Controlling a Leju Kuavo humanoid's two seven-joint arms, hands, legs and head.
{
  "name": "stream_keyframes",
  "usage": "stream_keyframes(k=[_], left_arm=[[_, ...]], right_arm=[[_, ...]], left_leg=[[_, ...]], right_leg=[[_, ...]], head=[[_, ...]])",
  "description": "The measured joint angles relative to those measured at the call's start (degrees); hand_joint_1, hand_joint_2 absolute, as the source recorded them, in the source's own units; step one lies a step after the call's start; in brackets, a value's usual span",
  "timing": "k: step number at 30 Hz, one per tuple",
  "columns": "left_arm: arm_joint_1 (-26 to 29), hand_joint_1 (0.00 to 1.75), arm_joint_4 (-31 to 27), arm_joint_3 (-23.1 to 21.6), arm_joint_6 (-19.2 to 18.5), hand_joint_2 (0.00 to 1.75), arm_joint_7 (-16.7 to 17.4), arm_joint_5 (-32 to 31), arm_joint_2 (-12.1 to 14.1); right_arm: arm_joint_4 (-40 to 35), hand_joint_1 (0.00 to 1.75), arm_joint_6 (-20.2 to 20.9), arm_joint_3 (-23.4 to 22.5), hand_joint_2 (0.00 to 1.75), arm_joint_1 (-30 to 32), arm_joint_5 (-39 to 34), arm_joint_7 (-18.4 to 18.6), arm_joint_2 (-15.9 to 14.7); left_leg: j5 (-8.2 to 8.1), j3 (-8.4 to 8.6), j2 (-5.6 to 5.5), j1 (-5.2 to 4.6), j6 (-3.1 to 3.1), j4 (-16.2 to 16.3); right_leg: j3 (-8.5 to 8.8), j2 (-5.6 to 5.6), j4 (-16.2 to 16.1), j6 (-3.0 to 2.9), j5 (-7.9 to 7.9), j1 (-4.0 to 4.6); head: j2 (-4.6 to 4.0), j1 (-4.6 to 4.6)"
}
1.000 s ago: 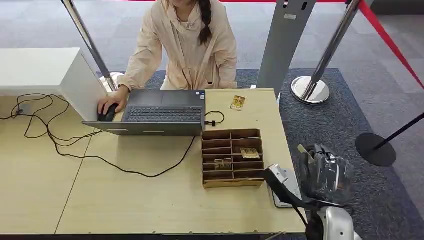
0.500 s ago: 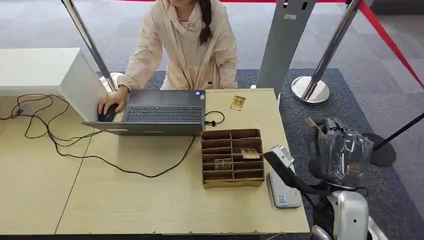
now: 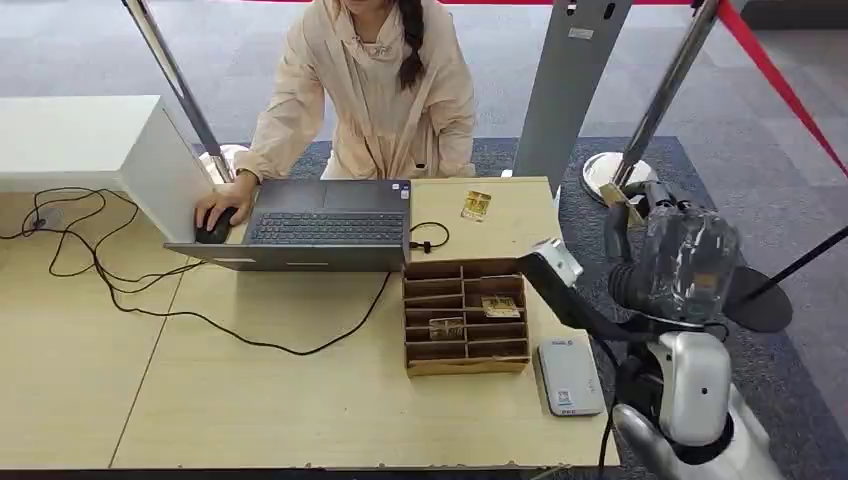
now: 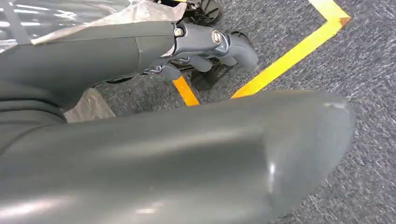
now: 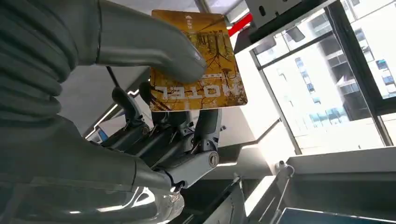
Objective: Pass the card to the sensor for recognition and then transmit it.
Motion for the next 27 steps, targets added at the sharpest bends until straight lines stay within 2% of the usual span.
stream_keyframes(k=[12,27], left_arm=[[-0.4,0.00,1.9,-2.0,0.0,0.00,-0.6,0.0,0.8],[-0.5,0.00,2.7,-2.7,0.0,0.00,-0.6,0.0,1.1]], right_arm=[[4.2,1.47,-0.2,3.8,1.75,-3.4,-0.1,-0.2,2.4],[5.6,1.47,-0.2,5.2,1.75,-4.9,-0.1,-0.3,3.4]], left_leg=[[0.00,-0.03,-0.02,0.00,0.00,0.0],[0.00,-0.02,-0.01,0.00,0.00,0.0]], right_leg=[[-0.01,-0.01,0.0,0.00,0.00,0.00],[-0.01,-0.01,0.0,0.00,0.00,0.00]], head=[[0.00,0.00],[0.00,0.00]])
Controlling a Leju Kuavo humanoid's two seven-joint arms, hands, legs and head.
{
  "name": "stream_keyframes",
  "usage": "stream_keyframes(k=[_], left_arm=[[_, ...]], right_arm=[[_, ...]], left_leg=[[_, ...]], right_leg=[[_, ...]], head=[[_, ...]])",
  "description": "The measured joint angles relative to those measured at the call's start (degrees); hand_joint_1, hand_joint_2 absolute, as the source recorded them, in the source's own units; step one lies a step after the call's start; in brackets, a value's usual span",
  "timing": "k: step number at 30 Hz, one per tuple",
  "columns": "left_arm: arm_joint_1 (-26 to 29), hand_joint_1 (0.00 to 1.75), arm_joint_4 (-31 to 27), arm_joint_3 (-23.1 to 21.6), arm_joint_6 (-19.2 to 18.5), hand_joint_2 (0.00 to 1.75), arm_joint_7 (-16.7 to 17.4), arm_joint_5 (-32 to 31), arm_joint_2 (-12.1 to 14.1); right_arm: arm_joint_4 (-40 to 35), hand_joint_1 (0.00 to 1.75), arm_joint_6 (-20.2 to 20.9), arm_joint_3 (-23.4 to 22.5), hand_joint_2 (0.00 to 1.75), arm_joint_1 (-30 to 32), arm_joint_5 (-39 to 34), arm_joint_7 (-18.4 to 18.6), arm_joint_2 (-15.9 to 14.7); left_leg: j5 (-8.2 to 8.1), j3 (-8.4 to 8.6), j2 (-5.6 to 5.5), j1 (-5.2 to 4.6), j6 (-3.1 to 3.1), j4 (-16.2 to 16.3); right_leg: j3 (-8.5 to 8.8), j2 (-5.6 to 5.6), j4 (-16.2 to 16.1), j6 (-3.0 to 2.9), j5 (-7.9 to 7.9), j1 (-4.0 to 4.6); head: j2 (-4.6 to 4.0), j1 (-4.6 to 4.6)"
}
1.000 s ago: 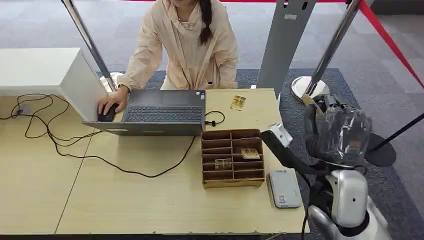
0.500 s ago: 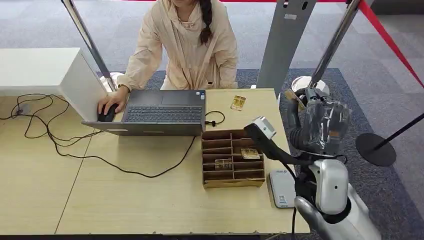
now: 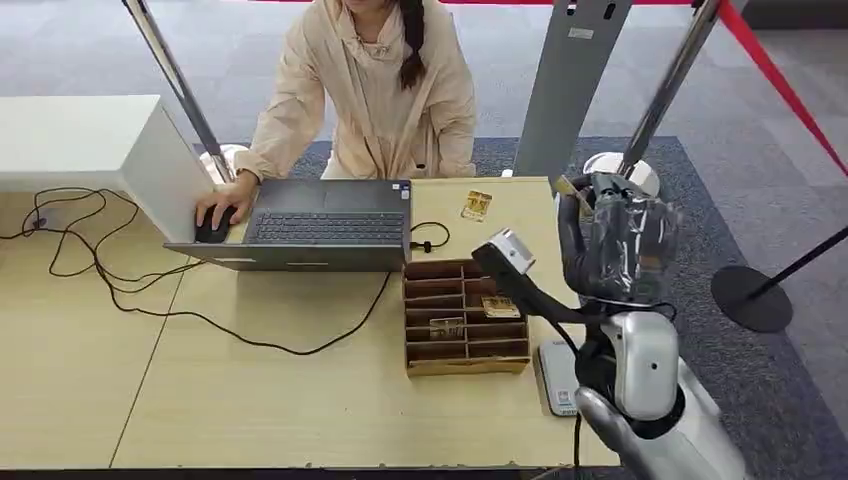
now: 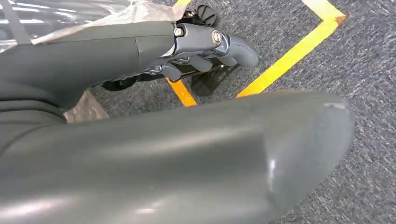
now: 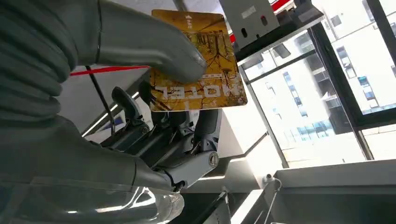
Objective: Pass the card to the sensor for recognition and then transmit it.
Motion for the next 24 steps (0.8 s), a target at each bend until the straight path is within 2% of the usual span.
stream_keyframes(k=[24], left_arm=[[0.0,0.00,0.9,-2.7,0.0,0.00,-0.2,0.0,0.5]], right_arm=[[4.3,1.50,-0.1,4.2,1.75,-4.2,-2.4,-0.2,2.8]], left_leg=[[0.00,-0.01,0.00,0.00,0.00,0.0]], right_leg=[[0.00,0.00,0.0,0.00,0.00,0.00]], head=[[0.00,0.00]])
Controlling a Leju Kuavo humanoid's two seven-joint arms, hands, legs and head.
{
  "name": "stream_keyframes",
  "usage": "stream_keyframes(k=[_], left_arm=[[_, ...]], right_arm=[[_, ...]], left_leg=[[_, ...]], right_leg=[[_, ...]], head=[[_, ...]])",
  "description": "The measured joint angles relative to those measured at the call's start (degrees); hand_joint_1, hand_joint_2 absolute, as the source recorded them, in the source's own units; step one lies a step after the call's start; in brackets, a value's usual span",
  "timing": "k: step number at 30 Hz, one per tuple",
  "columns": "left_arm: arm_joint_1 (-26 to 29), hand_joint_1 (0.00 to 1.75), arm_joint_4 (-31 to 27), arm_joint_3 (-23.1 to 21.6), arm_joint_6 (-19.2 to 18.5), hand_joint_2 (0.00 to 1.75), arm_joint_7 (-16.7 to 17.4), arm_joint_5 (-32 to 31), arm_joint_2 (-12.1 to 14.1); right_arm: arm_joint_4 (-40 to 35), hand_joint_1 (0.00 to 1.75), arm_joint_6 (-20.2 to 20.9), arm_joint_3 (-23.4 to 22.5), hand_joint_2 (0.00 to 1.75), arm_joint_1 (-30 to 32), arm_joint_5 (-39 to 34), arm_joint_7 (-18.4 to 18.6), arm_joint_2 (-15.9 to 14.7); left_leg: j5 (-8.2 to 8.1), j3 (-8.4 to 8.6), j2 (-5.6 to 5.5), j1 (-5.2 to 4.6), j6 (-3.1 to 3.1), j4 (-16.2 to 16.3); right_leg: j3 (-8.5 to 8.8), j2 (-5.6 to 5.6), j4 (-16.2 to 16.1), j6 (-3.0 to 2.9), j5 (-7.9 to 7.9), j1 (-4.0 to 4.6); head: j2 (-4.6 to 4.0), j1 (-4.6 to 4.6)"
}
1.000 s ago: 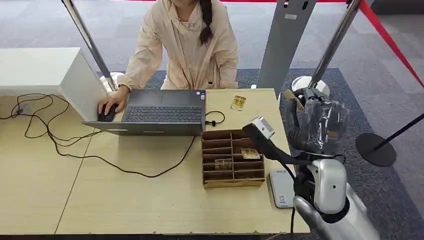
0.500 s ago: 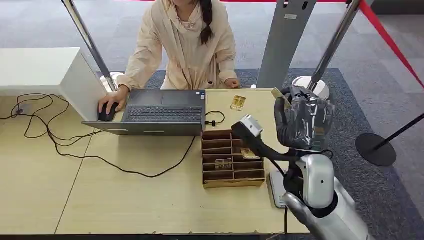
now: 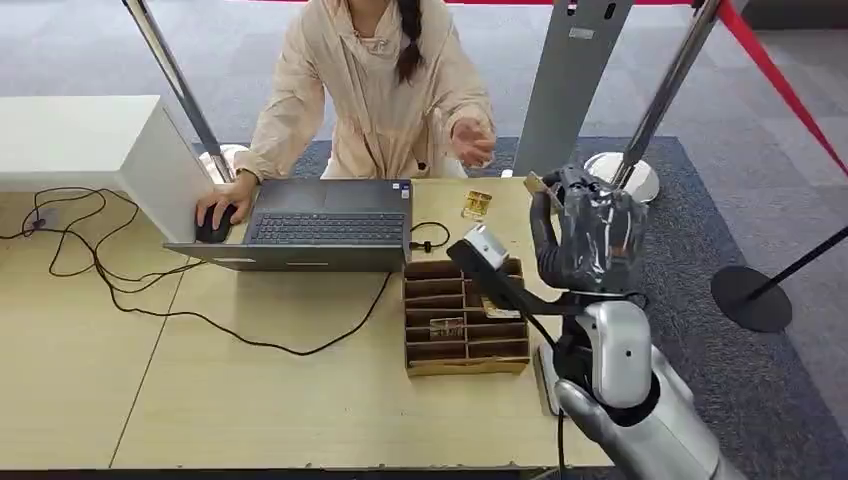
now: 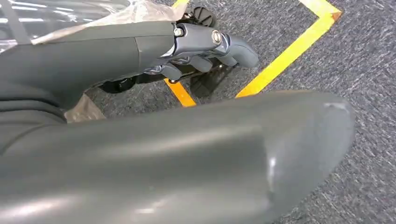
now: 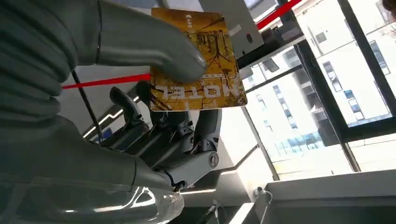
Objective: Pass the card to the sensor for recognition and then transmit it.
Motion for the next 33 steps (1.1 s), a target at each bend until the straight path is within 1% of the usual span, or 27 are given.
stream_keyframes(k=[14,17,24,29,30,31,33], left_arm=[[-0.4,0.00,1.9,-1.1,0.0,0.00,-0.4,0.0,0.5],[-0.4,0.00,2.3,-1.2,0.0,0.00,-0.5,0.0,0.5],[-0.7,0.00,3.6,-1.5,0.0,0.00,-1.1,0.0,0.9],[-0.9,0.00,4.1,-1.6,0.0,0.00,-1.6,0.0,1.4],[-0.9,0.00,4.2,-1.6,0.0,0.00,-1.6,0.0,1.4],[-1.0,0.00,4.2,-1.6,0.0,0.00,-1.6,0.0,1.5],[-1.0,0.00,4.4,-1.6,0.0,0.00,-1.7,0.0,1.6]], right_arm=[[4.1,1.50,-0.2,1.9,1.75,-2.2,-1.8,-0.2,1.9],[4.7,1.54,-0.3,2.2,1.75,-2.4,-2.1,-0.3,2.1],[8.2,1.54,-0.8,3.1,1.75,-4.4,-3.8,-1.0,3.4],[10.4,1.50,-1.4,4.0,1.75,-5.2,-4.8,-1.9,4.5],[10.8,0.07,-1.4,4.2,1.75,-5.3,-4.9,-1.9,4.7],[11.1,0.00,-1.4,4.3,1.75,-5.4,-4.9,-1.9,4.9],[11.8,0.00,-1.5,4.6,1.75,-5.6,-4.9,-1.9,5.1]], left_leg=[[0.00,-0.01,-0.01,0.00,0.00,0.0],[0.00,-0.01,0.00,0.00,0.00,0.0],[0.01,0.01,0.01,0.00,-0.01,0.0],[0.02,0.01,0.00,0.01,-0.02,0.0],[0.02,0.01,0.00,0.01,-0.02,0.0],[0.02,0.00,0.00,0.01,-0.02,0.0],[0.02,0.01,0.00,0.01,-0.02,0.0]], right_leg=[[0.00,0.00,0.0,0.00,0.00,0.00],[0.00,0.00,0.0,0.00,0.00,0.00],[-0.01,0.00,0.0,0.00,0.00,0.00],[-0.01,0.00,0.0,0.00,0.00,0.01],[-0.01,0.00,0.0,0.00,0.00,0.01],[-0.01,0.00,0.0,0.00,0.00,0.01],[-0.01,0.00,0.0,0.00,0.00,0.01]], head=[[0.00,0.00],[0.00,0.00],[0.00,0.00],[0.00,0.00],[0.00,0.00],[0.00,0.00],[0.00,-0.02]])
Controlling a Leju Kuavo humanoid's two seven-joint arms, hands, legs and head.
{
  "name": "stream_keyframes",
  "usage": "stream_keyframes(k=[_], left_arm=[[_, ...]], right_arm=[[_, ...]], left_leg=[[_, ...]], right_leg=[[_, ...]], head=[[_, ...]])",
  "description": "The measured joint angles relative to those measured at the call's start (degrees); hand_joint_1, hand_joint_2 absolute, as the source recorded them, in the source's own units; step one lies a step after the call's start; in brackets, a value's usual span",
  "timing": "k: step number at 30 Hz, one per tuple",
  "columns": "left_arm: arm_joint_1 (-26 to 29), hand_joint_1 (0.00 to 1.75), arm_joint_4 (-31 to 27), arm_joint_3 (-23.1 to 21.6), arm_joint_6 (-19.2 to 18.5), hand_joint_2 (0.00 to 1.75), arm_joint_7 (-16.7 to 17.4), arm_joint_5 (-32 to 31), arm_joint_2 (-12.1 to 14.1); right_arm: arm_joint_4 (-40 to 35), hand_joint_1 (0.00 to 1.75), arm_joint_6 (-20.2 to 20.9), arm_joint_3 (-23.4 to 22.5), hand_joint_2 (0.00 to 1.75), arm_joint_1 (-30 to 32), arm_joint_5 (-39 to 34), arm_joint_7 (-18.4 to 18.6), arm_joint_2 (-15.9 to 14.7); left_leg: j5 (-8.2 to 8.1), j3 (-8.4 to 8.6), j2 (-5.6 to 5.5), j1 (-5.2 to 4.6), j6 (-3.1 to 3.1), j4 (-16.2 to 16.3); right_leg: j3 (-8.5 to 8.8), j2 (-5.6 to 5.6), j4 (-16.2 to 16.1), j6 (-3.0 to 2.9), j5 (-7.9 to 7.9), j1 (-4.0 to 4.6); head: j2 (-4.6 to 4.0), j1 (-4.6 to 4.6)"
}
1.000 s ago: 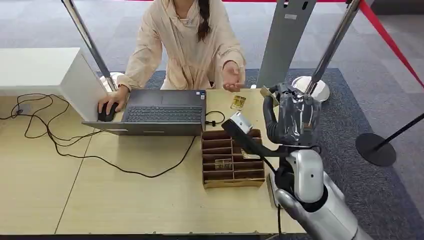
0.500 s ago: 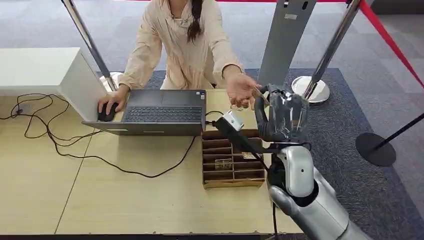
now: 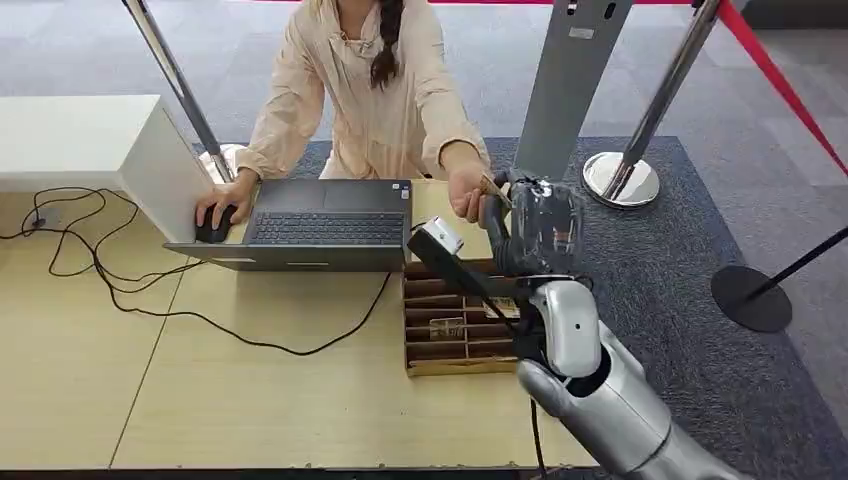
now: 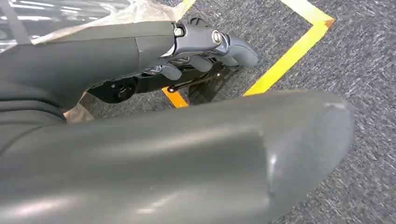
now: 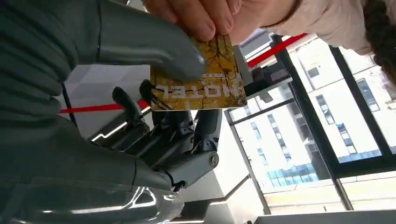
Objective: Pass the card to the sensor for recognition and then transmit it.
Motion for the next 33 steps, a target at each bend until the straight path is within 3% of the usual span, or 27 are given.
stream_keyframes(k=[9,10,17,18,27,33], left_arm=[[0.0,0.00,0.3,-0.3,0.0,0.00,0.0,0.0,0.6],[0.0,0.00,0.3,-0.3,0.0,0.00,0.0,0.0,0.6],[0.1,0.00,0.3,-0.5,0.0,0.00,0.7,0.0,0.7],[0.1,0.00,0.3,-0.6,0.0,0.00,0.9,0.0,0.7],[0.7,0.00,-0.8,-0.8,0.0,0.00,1.7,0.0,0.7],[1.0,0.00,-1.9,-0.8,0.0,0.00,2.5,0.0,0.4]], right_arm=[[1.8,0.00,-2.1,1.1,1.75,-0.1,0.2,0.0,0.4],[1.8,0.00,-2.2,1.1,0.00,0.0,0.3,0.0,0.4],[0.0,0.00,-3.4,1.2,0.00,2.1,3.4,0.1,0.2],[-0.6,0.00,-3.5,1.2,1.75,2.5,3.9,0.1,0.1],[-6.9,0.00,-2.4,0.4,1.75,9.2,7.7,1.1,-1.9],[-10.1,0.00,-5.9,-1.2,1.75,15.6,8.5,1.6,-3.3]], left_leg=[[0.01,0.02,0.00,0.00,0.00,0.0],[0.01,0.03,0.00,0.00,0.00,0.0],[0.00,0.05,0.01,0.00,0.00,0.0],[0.00,0.05,0.01,0.00,-0.01,0.0],[0.00,0.07,0.01,0.00,0.00,0.0],[0.00,0.06,0.02,0.00,0.00,0.0]], right_leg=[[0.00,0.00,0.0,0.00,0.00,0.00],[0.00,0.00,0.0,0.00,0.00,0.00],[-0.01,0.00,0.0,0.00,0.00,0.00],[0.00,0.00,0.0,0.00,0.00,0.00],[0.00,0.00,0.0,0.00,0.00,0.00],[-0.01,0.01,0.0,0.00,0.00,0.00]], head=[[0.00,0.02],[0.00,0.02],[0.00,0.02],[0.00,0.02],[0.00,0.04],[0.00,0.02]])
